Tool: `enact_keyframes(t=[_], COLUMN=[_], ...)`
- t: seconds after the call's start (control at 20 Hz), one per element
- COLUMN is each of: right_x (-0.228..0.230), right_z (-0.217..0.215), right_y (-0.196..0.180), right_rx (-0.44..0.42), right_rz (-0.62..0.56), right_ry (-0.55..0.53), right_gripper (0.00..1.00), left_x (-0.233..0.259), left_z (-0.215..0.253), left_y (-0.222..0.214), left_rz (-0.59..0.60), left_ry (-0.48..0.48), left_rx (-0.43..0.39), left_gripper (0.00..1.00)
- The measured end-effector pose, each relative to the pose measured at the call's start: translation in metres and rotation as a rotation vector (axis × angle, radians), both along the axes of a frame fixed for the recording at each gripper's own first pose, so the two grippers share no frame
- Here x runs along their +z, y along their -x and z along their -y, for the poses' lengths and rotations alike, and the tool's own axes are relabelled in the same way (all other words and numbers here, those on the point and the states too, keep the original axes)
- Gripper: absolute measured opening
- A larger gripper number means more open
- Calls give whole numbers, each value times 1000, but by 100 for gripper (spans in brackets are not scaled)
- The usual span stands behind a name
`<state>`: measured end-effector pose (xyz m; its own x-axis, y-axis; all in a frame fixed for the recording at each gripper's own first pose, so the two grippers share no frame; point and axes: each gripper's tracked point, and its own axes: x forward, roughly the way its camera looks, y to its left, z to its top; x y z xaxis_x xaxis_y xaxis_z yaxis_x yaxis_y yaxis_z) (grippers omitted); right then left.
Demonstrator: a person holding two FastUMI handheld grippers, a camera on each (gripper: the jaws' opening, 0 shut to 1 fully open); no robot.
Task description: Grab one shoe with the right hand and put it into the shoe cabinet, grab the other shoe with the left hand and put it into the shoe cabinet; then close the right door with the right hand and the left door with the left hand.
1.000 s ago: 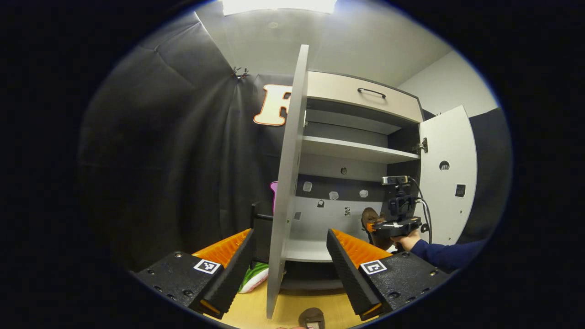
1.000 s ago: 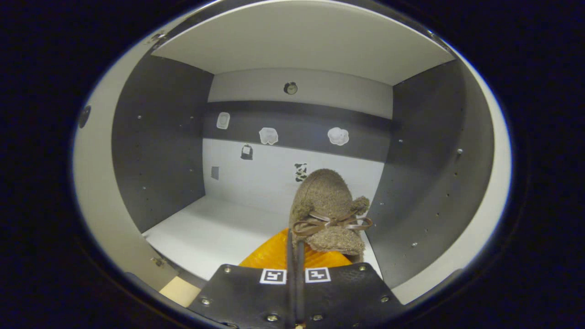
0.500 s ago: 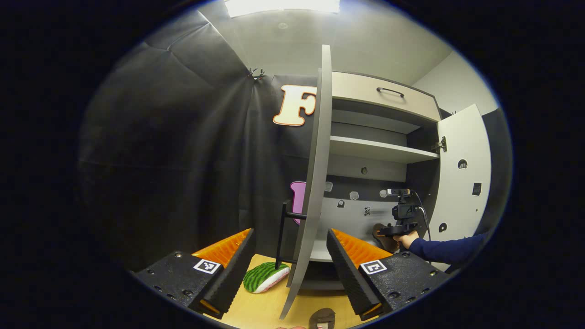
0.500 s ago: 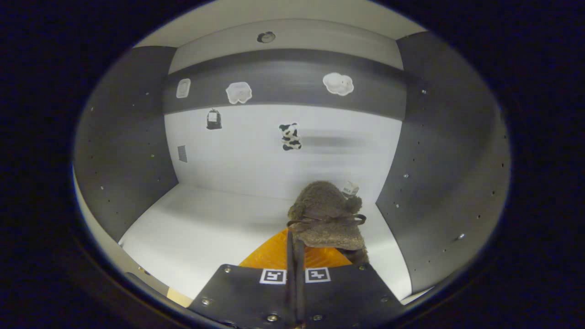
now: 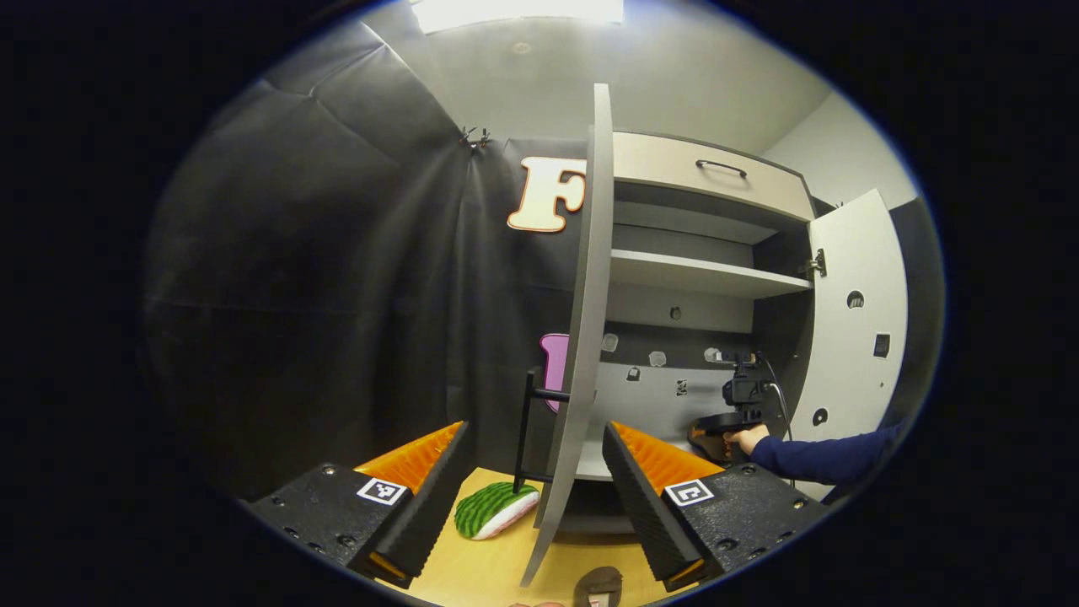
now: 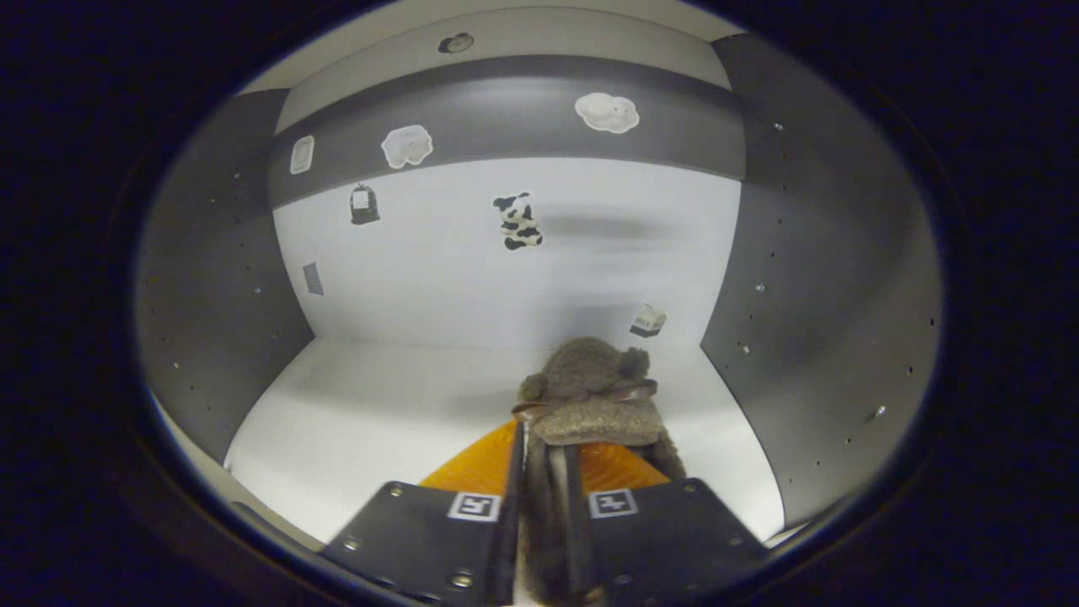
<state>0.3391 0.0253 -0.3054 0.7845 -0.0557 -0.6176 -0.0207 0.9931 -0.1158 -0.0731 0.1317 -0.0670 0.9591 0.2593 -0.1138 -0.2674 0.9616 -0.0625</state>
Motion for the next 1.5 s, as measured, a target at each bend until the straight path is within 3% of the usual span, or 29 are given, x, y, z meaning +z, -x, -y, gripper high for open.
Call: enact_keyframes(t=[0.05, 0.1, 0.15, 0.3, 0.55, 0.6, 0.65, 0.8, 0.9, 1.1, 1.15, 1.5], right_x=[7, 14, 21, 45, 117, 133, 149, 192, 221, 273, 285, 339], right_z=[2, 3, 2, 4, -8, -13, -17, -30, -35, -42, -40, -16], right_y=[4, 9, 16, 41, 100, 112, 125, 166, 190, 236, 246, 295], right_rx=[3, 16, 28, 61, 144, 158, 172, 199, 213, 220, 218, 180], right_rz=[12, 19, 25, 59, 188, 218, 247, 321, 374, 460, 481, 568], right_ry=[20, 32, 41, 63, 76, 72, 66, 31, 20, -42, -47, -30], right_gripper=[32, 28, 36, 36, 36, 36, 36, 36, 32, 36, 32, 36], left_x=[2, 5, 8, 16, 16, 14, 11, -2, -16, -62, -78, -214], left_z=[2, 5, 9, 29, 74, 82, 89, 105, 112, 119, 122, 148], left_y=[1, 3, 5, 7, -1, -4, -7, -15, -20, -32, -35, -19], left_rz=[3, 8, 14, 33, 40, 37, 32, 5, -20, -114, -148, -438], left_ry=[-6, -11, -16, -15, 13, 22, 28, 36, 33, 29, 31, 47], left_rx=[-5, -13, -24, -84, -236, -264, -290, -350, -380, -418, -426, -511], left_gripper=[95, 96, 95, 92, 99, 92, 92, 99, 92, 96, 96, 96])
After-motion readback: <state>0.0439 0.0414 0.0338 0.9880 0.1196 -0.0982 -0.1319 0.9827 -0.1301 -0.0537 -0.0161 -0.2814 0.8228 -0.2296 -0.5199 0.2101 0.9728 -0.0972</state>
